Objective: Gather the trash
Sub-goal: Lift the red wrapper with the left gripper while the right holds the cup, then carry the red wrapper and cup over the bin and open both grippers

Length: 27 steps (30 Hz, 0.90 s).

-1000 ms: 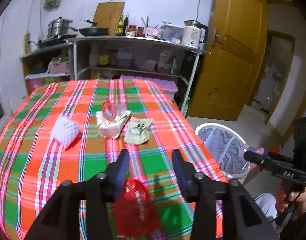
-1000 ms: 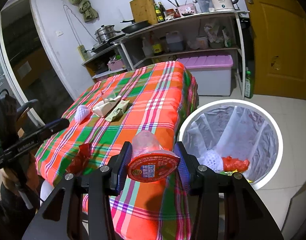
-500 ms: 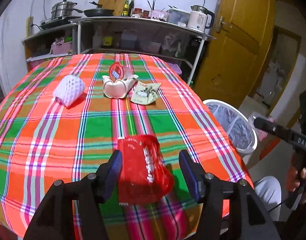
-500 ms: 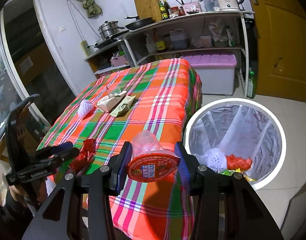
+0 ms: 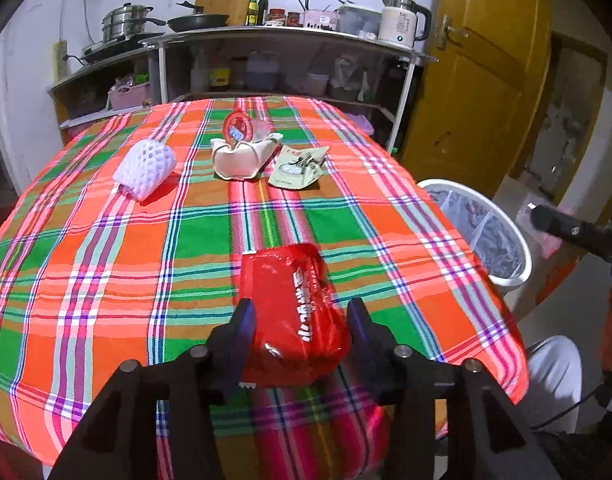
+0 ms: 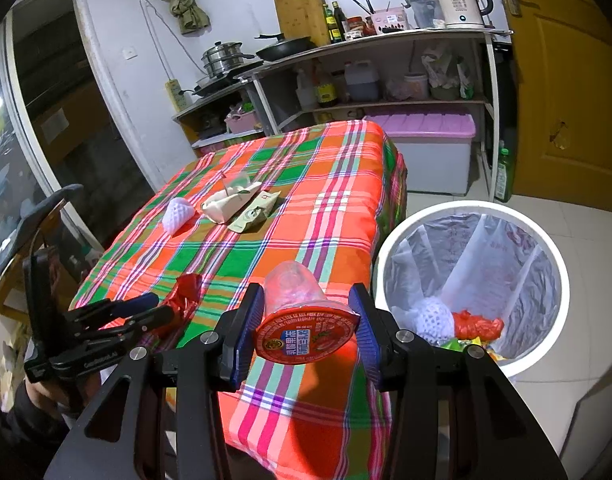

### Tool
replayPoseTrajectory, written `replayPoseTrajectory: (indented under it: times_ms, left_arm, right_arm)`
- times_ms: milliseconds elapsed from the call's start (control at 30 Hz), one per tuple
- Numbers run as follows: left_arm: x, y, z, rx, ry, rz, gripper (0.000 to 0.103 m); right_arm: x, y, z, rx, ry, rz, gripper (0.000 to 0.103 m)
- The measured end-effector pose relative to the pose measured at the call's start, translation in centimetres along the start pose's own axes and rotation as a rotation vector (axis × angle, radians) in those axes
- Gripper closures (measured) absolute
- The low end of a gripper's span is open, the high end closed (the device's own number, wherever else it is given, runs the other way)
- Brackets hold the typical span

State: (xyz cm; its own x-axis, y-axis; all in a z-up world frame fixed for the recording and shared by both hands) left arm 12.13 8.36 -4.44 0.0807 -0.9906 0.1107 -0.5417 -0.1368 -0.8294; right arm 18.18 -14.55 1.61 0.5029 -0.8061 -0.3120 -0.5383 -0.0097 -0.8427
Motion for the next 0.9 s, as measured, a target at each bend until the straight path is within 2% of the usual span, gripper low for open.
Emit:
replayPoseTrajectory:
  times_ms: [100, 267, 300, 367, 400, 600, 900]
  left_arm:
    - [0.0, 0.5, 1.0, -0.038, -0.014, 0.006, 0.055]
    - [-0.1, 0.6, 1.1, -0.029, -0.017, -0.002, 0.054]
    - [-0.1, 0.7, 1.1, -0.025, -0.012, -0.003, 0.057]
    - [0.1, 0.7, 1.0, -0.018, 0.002, -0.004, 0.071]
    - [0.2, 0.7, 0.9, -0.019, 0.012, -0.005, 0.087]
    - [0.6, 0.6, 0.2, 0.003, 0.017, 0.004, 0.089]
    - [1.8, -1.4, -1.3, 0.063, 0.068, 0.006, 0.09]
  right_arm:
    - [-0.3, 0.0, -0.1, 0.002, -0.003, -0.007, 0.058]
    - [-0.5, 0.0, -0.2, 0.0, -0.003, -0.014, 0.058]
    - [-0.6, 0.0, -0.3, 0.002, -0.004, -0.013, 0.058]
    - [-0.6, 0.0, -0.2, 0.003, -0.003, -0.014, 0.058]
    - [-0.7, 0.0, -0.2, 0.002, -0.003, -0.015, 0.058]
    - [-0.9, 0.0, -0.3, 0.002, -0.004, -0.018, 0.058]
    - [-0.8, -0.1, -0.4, 0.008, -0.005, -0.019, 0.058]
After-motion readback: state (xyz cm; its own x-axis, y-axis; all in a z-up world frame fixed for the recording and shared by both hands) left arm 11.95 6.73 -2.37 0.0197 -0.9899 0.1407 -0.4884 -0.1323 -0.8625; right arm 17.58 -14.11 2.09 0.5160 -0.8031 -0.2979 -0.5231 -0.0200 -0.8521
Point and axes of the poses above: each gripper's, at about its wrist camera, not at the fingertips, and z roughly the way its jaws point, x to its right, y to its underside, the point moved 1 cm from there along z, roughly the way its jaws point, and after that the axes turned 13 degrees about x, right-handed, at the moved point
